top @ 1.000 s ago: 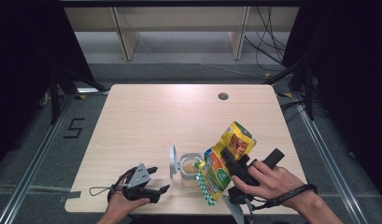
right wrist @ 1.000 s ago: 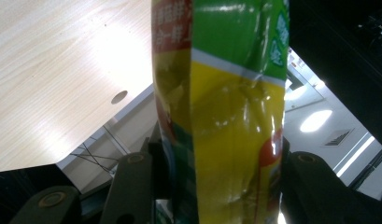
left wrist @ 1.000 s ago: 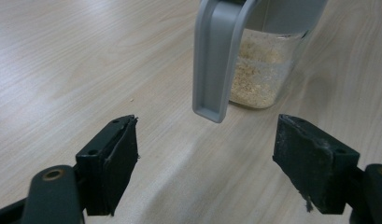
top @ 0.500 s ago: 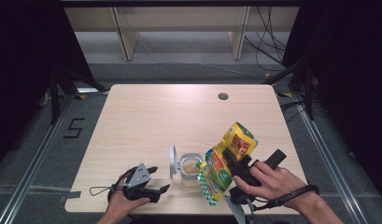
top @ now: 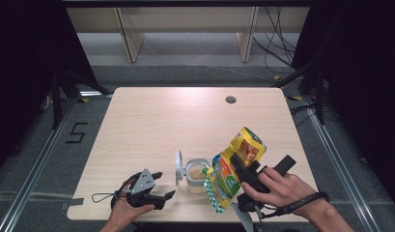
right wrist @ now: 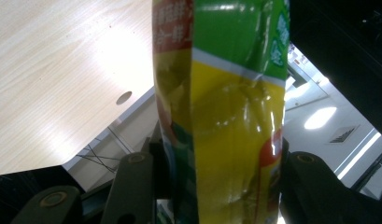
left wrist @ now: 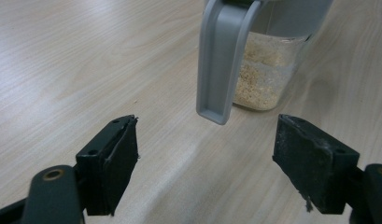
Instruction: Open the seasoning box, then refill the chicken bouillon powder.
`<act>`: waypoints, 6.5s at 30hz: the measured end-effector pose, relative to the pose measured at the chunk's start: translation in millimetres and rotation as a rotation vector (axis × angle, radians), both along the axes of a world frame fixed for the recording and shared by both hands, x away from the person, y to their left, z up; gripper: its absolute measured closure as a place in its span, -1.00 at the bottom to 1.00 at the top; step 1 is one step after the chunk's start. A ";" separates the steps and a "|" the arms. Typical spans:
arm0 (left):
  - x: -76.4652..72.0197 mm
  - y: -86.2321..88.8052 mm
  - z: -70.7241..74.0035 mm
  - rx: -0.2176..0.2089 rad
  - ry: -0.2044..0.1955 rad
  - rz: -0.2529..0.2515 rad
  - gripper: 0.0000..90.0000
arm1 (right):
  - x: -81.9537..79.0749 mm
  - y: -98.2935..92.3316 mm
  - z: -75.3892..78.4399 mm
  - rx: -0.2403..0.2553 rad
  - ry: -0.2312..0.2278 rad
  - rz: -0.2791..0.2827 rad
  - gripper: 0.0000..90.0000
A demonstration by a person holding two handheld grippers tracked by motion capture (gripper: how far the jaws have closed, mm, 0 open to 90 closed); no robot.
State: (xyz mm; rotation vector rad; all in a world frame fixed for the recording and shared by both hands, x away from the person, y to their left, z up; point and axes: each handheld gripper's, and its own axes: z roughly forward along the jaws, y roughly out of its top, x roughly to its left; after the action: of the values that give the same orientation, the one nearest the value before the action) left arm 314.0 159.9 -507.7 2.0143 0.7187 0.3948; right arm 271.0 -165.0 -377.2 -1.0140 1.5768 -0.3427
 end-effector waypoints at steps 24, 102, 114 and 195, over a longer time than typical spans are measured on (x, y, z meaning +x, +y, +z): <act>3.2 3.2 3.5 -0.014 -0.009 -0.004 -0.52 | 1.1 -4.6 -1.4 0.022 0.009 0.003 0.36; 4.5 7.9 3.9 -0.012 -0.023 0.007 -0.53 | -0.4 -2.1 0.2 0.023 -0.004 0.009 0.39; 1.7 7.8 4.7 -0.036 -0.002 0.013 -0.53 | -0.7 -0.9 0.7 0.027 -0.005 0.006 0.39; 3.4 4.6 3.2 -0.014 -0.015 -0.005 -0.52 | -1.0 -11.6 -10.5 0.098 0.022 -0.011 0.42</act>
State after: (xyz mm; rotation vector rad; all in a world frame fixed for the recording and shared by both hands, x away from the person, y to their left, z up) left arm 317.4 164.4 -504.5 1.9979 0.7052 0.4009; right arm 270.0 -176.6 -387.7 -0.9365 1.6041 -0.2600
